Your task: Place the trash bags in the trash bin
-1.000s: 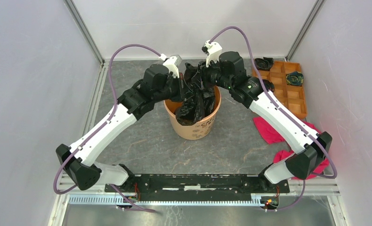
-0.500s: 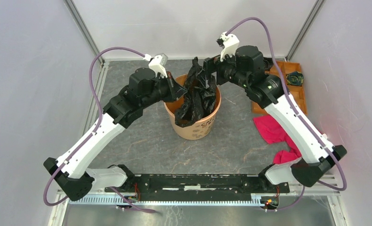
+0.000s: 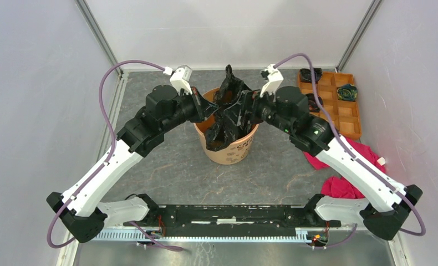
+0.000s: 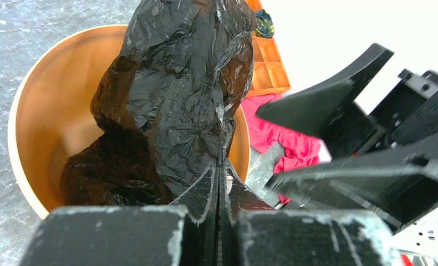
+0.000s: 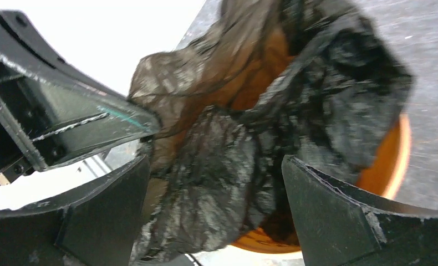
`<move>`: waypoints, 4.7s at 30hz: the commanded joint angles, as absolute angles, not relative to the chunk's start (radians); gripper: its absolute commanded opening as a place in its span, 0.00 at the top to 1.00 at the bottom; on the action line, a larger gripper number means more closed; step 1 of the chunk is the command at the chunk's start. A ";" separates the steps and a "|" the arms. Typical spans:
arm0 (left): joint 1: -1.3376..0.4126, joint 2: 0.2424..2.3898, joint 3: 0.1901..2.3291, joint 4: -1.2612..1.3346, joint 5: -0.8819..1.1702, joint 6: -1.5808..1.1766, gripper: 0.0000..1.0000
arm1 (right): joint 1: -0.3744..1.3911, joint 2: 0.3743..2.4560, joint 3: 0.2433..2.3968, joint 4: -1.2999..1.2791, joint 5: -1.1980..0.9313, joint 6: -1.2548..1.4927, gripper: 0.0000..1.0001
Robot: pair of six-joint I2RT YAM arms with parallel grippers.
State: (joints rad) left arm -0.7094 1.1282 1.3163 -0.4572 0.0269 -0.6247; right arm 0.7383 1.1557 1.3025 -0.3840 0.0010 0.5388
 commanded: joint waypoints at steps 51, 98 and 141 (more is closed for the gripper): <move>-0.710 1.009 1.292 -0.692 -0.423 -0.680 0.13 | 0.957 0.929 1.098 -0.062 0.193 0.132 0.99; -0.709 0.686 0.815 -0.556 -0.317 -0.765 0.98 | 0.958 0.735 0.779 -0.344 0.507 0.271 1.00; -0.054 0.910 1.021 -0.455 0.543 -0.589 0.00 | 0.115 1.199 1.005 0.138 -0.980 0.462 0.13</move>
State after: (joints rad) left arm -0.1764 0.9203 1.0664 -0.5751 0.2222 -0.6083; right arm 0.1818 1.1370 1.0618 -0.1619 -0.6285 0.2024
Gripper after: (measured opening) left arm 0.989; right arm 0.881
